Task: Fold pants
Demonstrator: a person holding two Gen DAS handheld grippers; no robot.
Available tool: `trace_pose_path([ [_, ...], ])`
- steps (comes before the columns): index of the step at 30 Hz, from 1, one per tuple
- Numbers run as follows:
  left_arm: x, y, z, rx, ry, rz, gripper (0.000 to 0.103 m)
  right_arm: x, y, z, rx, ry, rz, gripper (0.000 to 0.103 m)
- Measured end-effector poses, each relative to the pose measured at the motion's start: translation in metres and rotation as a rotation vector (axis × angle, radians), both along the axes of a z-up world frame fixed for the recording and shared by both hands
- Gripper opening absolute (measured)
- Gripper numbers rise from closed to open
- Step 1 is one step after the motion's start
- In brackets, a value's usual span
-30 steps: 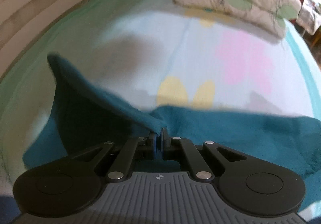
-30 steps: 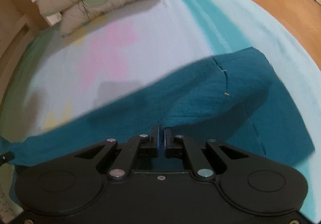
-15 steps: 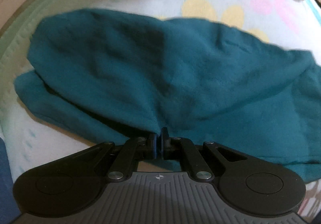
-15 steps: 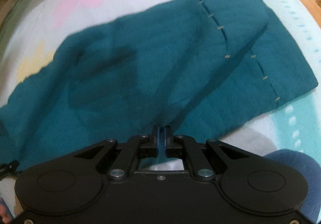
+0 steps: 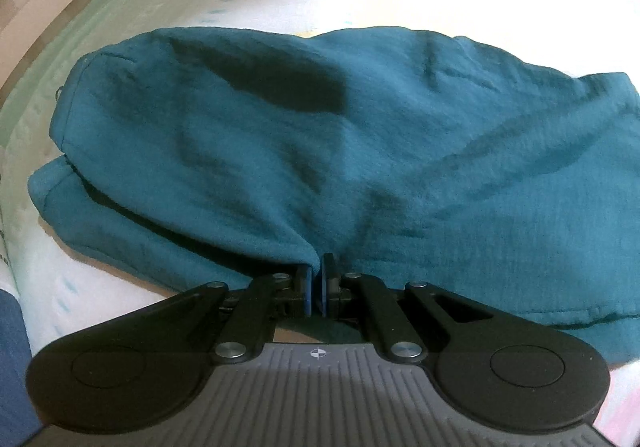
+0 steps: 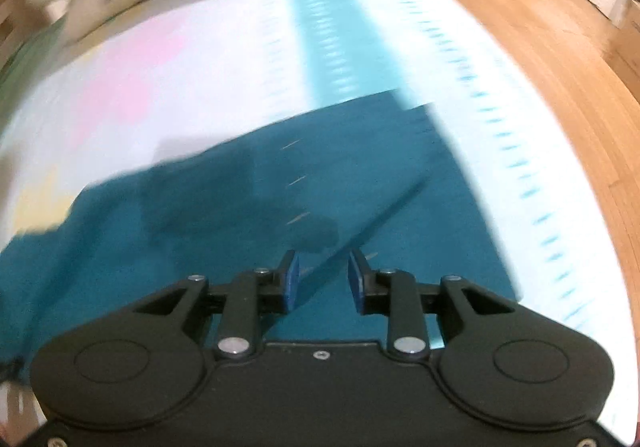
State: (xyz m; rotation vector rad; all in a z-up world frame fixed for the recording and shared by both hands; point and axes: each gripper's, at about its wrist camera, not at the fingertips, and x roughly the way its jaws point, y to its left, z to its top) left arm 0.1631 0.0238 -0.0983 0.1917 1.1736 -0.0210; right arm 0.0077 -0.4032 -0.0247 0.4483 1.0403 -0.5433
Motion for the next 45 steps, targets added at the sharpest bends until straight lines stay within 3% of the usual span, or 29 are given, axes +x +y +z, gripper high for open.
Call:
trace_pose_path([
  [6,-0.008,-0.001,0.004,0.008,-0.002,0.013,0.004,-0.006,-0.061,-0.035,0.153,0.007,-0.122,0.041],
  [15,-0.006,0.005,0.001,-0.007,0.01,0.026,0.004,-0.006,-0.062,-0.067,0.31,-0.124,-0.195,0.041],
  [16,-0.005,0.006,0.001,-0.01,0.011,0.028,0.004,-0.004,-0.062,-0.067,0.31,-0.138,-0.202,0.036],
  [17,-0.005,0.007,0.001,-0.014,0.013,0.03,0.004,-0.003,-0.061,-0.064,0.3,-0.143,-0.207,0.019],
  [18,-0.005,0.008,0.001,-0.02,0.014,0.032,0.004,0.0,-0.06,-0.062,0.281,-0.142,-0.208,0.01],
  [23,0.0,0.017,0.002,-0.059,0.037,0.033,0.004,0.005,-0.046,-0.02,0.174,-0.121,-0.175,0.007],
  [26,0.002,0.023,0.002,-0.083,0.051,0.033,0.004,-0.004,-0.039,0.017,0.145,-0.104,-0.148,0.007],
  [29,0.004,0.026,0.001,-0.096,0.054,0.023,0.004,-0.007,-0.03,0.038,0.048,-0.049,-0.108,0.007],
  [30,0.003,0.027,0.001,-0.095,0.052,0.017,0.004,-0.007,-0.029,0.037,0.016,-0.016,-0.103,0.007],
  [32,0.003,0.027,-0.001,-0.09,0.049,0.006,0.004,0.0,-0.034,0.019,0.013,0.05,-0.101,0.018],
  [35,0.002,0.028,-0.002,-0.091,0.048,-0.002,0.004,0.009,-0.049,-0.016,0.049,0.157,-0.095,0.018],
  [38,0.001,0.029,-0.003,-0.094,0.047,-0.005,0.004,-0.01,-0.064,-0.017,0.096,0.096,-0.146,0.02],
  [41,0.001,0.023,-0.003,-0.065,0.043,-0.02,0.004,-0.019,-0.078,-0.01,0.102,0.03,-0.153,0.032],
  [45,-0.002,0.018,-0.003,-0.041,0.03,-0.029,0.004,-0.012,-0.106,-0.016,0.074,-0.015,-0.153,0.033],
])
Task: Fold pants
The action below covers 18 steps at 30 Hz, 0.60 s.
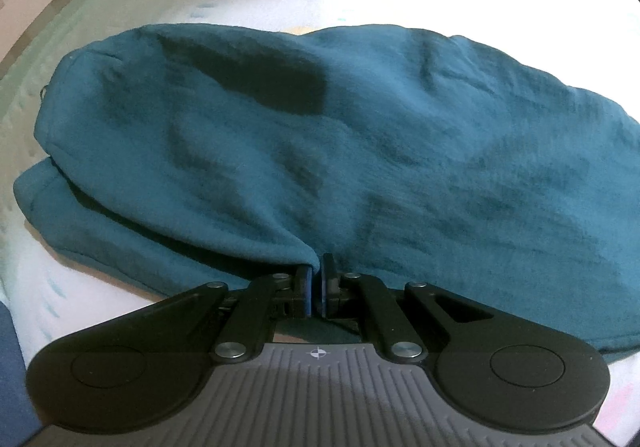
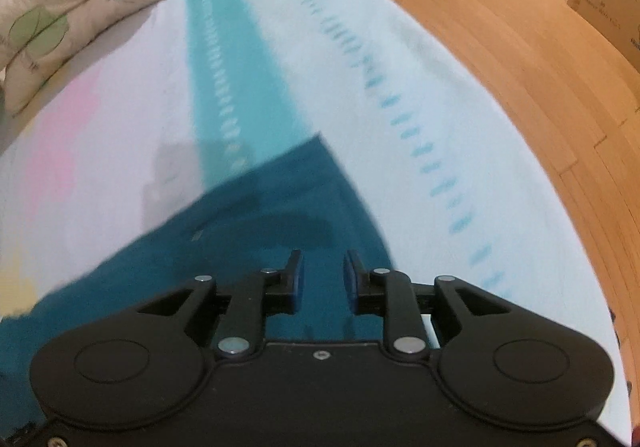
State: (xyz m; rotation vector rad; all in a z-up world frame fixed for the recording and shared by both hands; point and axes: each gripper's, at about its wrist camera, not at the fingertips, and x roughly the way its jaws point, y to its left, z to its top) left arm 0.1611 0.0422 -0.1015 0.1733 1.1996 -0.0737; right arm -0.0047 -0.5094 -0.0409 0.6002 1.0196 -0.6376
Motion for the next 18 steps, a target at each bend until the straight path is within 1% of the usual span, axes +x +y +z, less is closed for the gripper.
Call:
trace_pose_path([
  [1,-0.001,0.0,0.0,0.0,-0.002,0.003,0.004,0.004,-0.009,-0.004,-0.006,-0.002,-0.006,0.033],
  [4,-0.002,-0.003,-0.001,0.002,-0.005,0.01,0.004,0.019,-0.029,-0.019,-0.025,0.022,-0.002,0.042],
  [5,-0.003,-0.003,-0.001,0.004,-0.004,0.011,0.004,0.023,-0.032,-0.024,-0.027,0.029,0.003,0.043],
  [9,-0.003,-0.008,0.0,0.015,-0.002,0.013,0.004,0.032,-0.035,-0.037,-0.019,0.031,0.046,0.043],
  [16,-0.003,-0.01,0.001,0.022,-0.003,0.015,0.004,0.037,-0.026,-0.05,-0.013,0.047,0.128,0.043],
  [18,-0.003,-0.009,0.001,0.022,-0.004,0.015,0.004,0.038,-0.024,-0.052,-0.013,0.048,0.143,0.039],
])
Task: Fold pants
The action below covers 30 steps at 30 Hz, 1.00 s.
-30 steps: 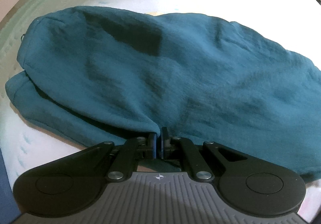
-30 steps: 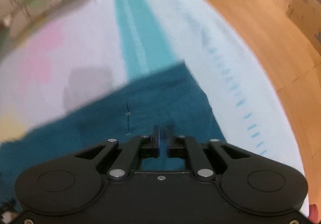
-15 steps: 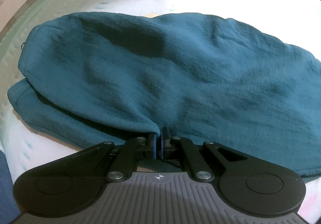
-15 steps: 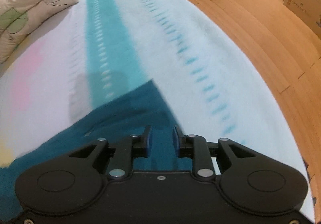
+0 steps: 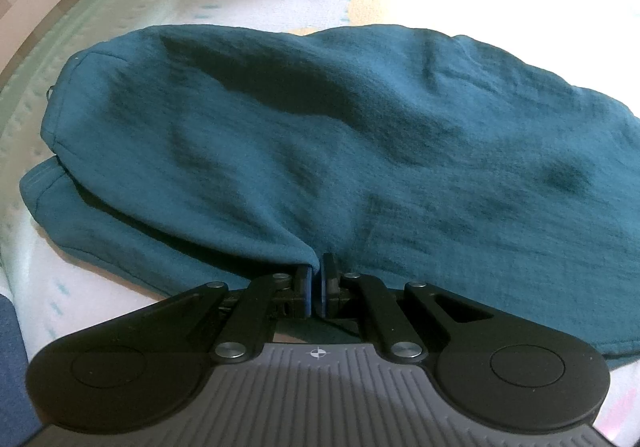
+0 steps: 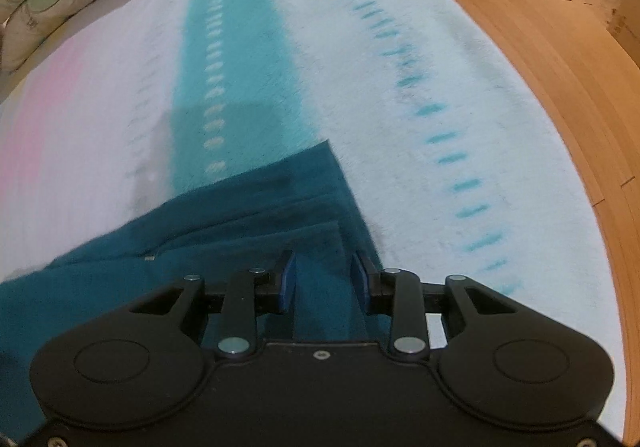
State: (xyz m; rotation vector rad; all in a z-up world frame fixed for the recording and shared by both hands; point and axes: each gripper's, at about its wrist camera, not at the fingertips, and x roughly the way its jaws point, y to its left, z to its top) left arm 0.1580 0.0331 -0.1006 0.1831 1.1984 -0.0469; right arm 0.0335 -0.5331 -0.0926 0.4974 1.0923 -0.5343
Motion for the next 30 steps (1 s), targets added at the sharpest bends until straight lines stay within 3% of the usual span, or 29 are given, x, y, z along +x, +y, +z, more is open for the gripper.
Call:
trace_pose_path([
  [1,0.0,0.0,0.0,0.001,0.0,0.0,0.004,0.0,0.002,0.0,-0.011,-0.003,0.011,0.035],
  [2,0.0,0.0,0.0,0.003,-0.001,0.0,0.004,0.0,0.004,0.001,-0.027,-0.002,0.022,0.02],
  [3,0.0,0.0,0.0,0.003,-0.002,-0.001,0.004,0.001,0.007,0.002,-0.044,0.0,0.036,0.015],
  [11,-0.009,0.012,0.011,-0.097,-0.034,0.049,0.004,0.01,0.005,0.036,-0.124,-0.075,0.07,0.01],
  [16,-0.013,0.008,0.015,-0.113,-0.045,0.05,0.004,0.035,-0.005,0.034,-0.139,-0.069,0.058,0.008],
  [20,-0.011,0.007,0.005,-0.087,-0.011,0.056,0.004,0.046,-0.011,0.017,-0.13,-0.047,0.041,0.009],
  [23,-0.012,0.005,0.002,-0.068,-0.019,0.038,0.004,0.042,-0.014,0.015,-0.102,-0.046,0.034,0.02],
  [25,-0.012,0.004,0.002,-0.058,-0.019,0.027,0.004,0.028,-0.015,0.029,-0.086,-0.085,0.022,0.022],
  [28,-0.012,0.002,0.001,-0.044,-0.024,0.02,0.004,0.0,-0.014,0.052,-0.076,-0.118,0.028,0.038],
  [30,-0.014,-0.001,0.001,-0.033,-0.03,0.018,0.004,-0.022,-0.01,0.062,-0.061,-0.123,0.051,0.039],
])
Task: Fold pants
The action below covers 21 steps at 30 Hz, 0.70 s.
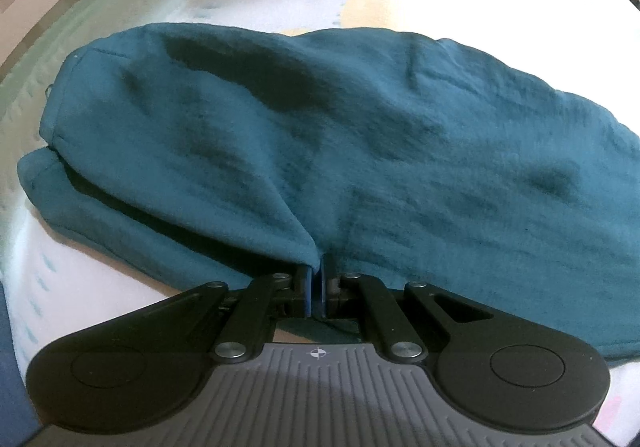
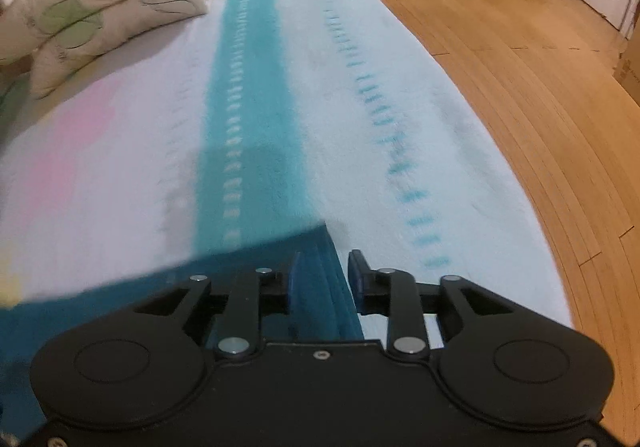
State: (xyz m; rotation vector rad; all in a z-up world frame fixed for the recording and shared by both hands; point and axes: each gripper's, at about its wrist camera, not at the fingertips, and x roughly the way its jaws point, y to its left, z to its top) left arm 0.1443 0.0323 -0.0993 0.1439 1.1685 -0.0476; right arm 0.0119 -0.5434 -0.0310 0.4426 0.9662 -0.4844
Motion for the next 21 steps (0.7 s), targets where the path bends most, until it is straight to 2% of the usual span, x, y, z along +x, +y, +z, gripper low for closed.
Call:
trace_pose_path([
  [4,-0.006,-0.007,0.001,0.024,-0.015,-0.01,0.004,-0.038,0.017,-0.001,0.048,0.057,0.077,0.039],
  [8,-0.007,-0.007,0.002,0.018,-0.013,-0.01,0.004,-0.069,0.042,-0.011,0.012,0.124,0.162,0.039],
  [12,-0.004,-0.005,0.002,0.008,-0.006,-0.006,0.004,-0.086,0.054,-0.02,0.064,0.101,0.192,0.039],
  [21,0.001,0.001,0.001,-0.018,0.001,-0.001,0.004,-0.076,0.053,-0.039,0.116,0.053,0.182,0.039],
])
